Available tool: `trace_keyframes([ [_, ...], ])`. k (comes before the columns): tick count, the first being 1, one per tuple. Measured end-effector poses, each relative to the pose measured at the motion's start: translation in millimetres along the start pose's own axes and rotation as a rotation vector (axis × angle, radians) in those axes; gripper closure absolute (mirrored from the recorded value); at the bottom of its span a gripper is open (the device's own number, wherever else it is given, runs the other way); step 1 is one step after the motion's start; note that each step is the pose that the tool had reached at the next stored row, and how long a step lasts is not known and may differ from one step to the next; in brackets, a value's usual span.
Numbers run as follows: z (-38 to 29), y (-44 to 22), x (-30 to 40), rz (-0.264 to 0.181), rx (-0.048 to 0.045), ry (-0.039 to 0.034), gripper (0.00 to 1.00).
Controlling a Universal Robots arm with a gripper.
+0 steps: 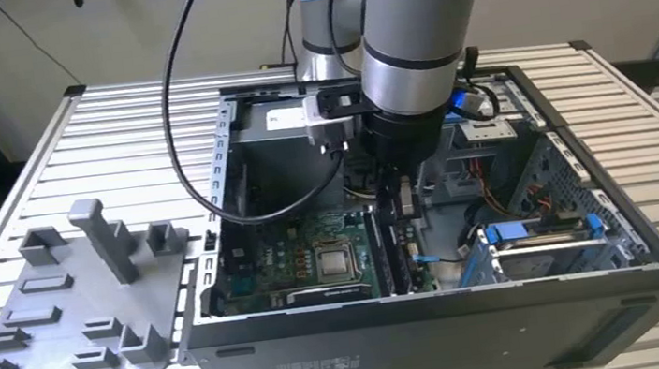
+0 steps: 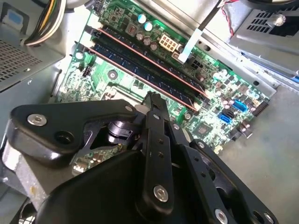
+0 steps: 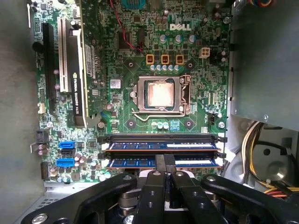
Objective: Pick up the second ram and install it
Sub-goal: 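Press down the second ram until it locks into place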
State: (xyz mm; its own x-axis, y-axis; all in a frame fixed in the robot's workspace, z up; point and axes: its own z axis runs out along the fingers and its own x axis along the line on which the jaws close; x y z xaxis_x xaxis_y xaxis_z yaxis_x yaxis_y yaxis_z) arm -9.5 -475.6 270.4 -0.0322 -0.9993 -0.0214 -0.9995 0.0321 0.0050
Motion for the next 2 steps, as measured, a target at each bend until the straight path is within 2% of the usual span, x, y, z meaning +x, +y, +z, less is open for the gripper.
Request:
trace_keyframes([
  [2, 0.0, 0.0, 0.0, 0.000, 0.0000, -0.0005, 0.89],
])
